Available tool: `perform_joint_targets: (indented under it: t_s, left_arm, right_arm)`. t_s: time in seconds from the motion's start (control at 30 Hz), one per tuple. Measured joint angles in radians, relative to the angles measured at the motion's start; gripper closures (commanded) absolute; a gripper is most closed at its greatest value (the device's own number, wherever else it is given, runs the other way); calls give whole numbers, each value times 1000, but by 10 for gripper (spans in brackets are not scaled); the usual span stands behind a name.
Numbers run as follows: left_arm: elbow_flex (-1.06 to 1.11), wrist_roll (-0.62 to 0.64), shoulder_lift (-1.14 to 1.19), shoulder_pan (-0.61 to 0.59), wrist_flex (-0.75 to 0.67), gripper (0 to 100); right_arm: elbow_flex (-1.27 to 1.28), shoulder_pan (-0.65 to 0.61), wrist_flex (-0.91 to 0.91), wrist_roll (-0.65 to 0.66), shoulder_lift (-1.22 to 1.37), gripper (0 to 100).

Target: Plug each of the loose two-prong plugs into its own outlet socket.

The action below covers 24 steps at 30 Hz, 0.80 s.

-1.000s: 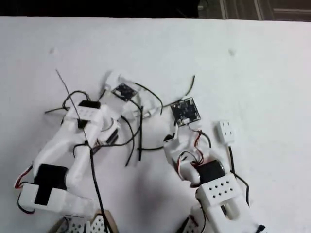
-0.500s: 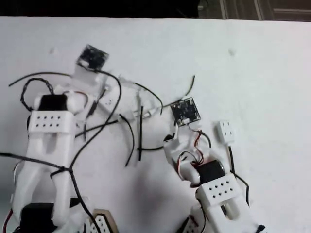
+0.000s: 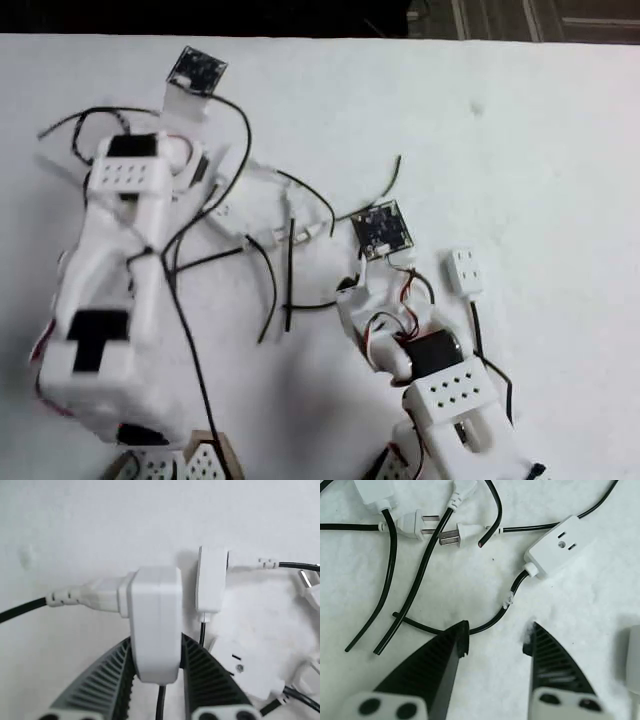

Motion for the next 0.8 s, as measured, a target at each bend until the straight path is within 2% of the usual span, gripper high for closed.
perform_joint_targets:
  t_s: [0.1,0.13,0.3,0.47,0.7,0.8]
  left_arm:
    - [-121,40,144,0,17,695]
    - [-158,52,176,0,48,671]
    - [-334,114,206,-8,241,692]
    - [-485,97,206,-8,430,729]
    - [-598,98,206,41,684,727]
    - [-598,189,215,68,733,727]
  right_arm:
    - [0,0,0,0,0,819]
    - [0,0,0,0,0,819]
    - [0,-2,0,0,0,819]
    - [0,-2,0,0,0,819]
    - [0,-2,0,0,0,819]
    - [0,-2,0,0,0,819]
